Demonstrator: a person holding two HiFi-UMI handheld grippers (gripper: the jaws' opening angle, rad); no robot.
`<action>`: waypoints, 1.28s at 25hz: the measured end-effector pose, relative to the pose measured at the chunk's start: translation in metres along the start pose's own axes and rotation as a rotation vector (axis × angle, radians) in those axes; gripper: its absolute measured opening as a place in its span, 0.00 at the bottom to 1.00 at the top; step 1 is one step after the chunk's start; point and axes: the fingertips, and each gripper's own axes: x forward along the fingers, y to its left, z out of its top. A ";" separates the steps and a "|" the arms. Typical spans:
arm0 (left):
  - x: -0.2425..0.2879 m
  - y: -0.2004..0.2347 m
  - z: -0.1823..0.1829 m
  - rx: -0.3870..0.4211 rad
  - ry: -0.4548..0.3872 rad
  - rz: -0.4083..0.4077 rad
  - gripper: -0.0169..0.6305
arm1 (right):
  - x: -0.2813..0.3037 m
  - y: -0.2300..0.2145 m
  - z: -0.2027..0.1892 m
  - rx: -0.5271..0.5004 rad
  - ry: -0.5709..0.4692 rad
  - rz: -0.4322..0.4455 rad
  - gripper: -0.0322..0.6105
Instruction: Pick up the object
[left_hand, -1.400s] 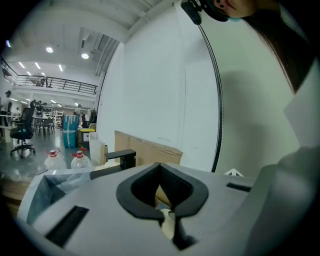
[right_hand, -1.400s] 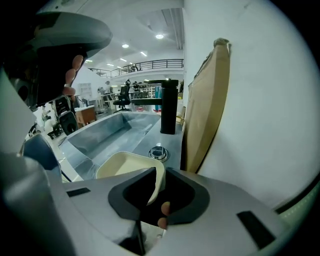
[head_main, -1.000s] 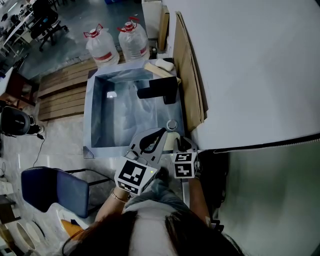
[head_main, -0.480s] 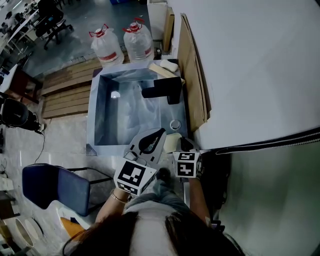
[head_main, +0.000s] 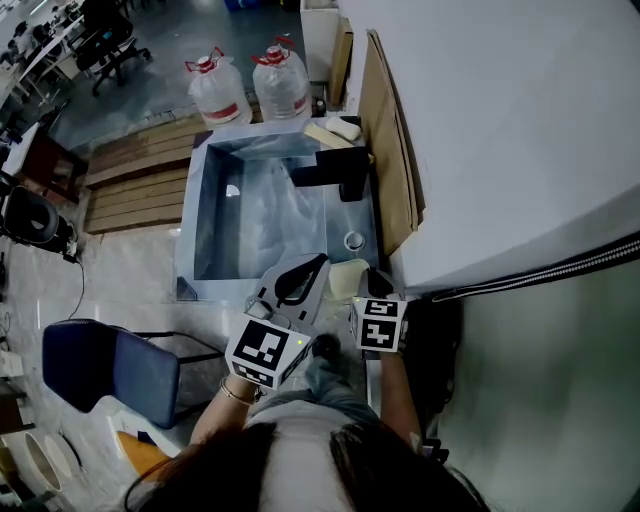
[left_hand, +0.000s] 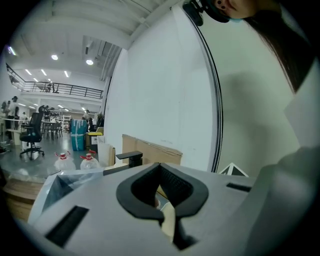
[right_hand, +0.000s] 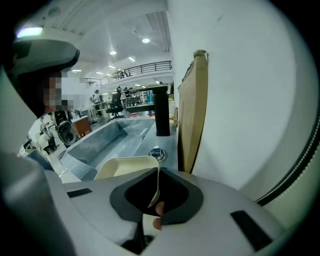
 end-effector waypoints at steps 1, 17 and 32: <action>-0.003 -0.001 0.001 0.001 -0.003 0.001 0.04 | -0.003 0.000 0.002 0.001 -0.007 -0.001 0.10; -0.050 -0.022 0.019 0.026 -0.061 0.010 0.04 | -0.058 0.008 0.019 0.013 -0.106 -0.027 0.10; -0.097 -0.047 0.034 0.045 -0.122 0.008 0.04 | -0.118 0.020 0.028 0.028 -0.197 -0.048 0.10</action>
